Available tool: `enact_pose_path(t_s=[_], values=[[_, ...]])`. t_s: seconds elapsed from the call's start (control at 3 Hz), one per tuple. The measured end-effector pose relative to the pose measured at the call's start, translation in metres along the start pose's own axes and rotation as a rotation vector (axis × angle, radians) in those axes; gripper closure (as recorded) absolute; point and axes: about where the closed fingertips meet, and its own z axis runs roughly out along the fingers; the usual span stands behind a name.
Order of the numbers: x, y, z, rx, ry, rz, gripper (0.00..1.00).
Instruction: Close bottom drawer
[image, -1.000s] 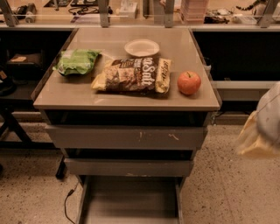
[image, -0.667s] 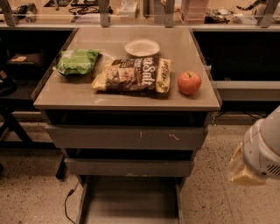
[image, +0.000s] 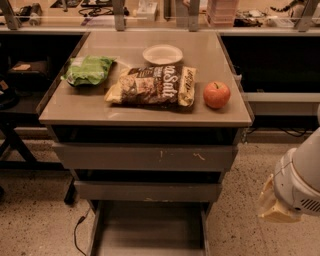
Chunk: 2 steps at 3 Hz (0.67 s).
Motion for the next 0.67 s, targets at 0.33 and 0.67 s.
enact_pose_path(t_s=[0.33, 0.67], values=[[-0.001, 0.022, 0.061, -0.091, -0.037, 0.044, 1.00], [0.008, 0.060, 0.179, -0.224, -0.057, 0.104, 1.00]])
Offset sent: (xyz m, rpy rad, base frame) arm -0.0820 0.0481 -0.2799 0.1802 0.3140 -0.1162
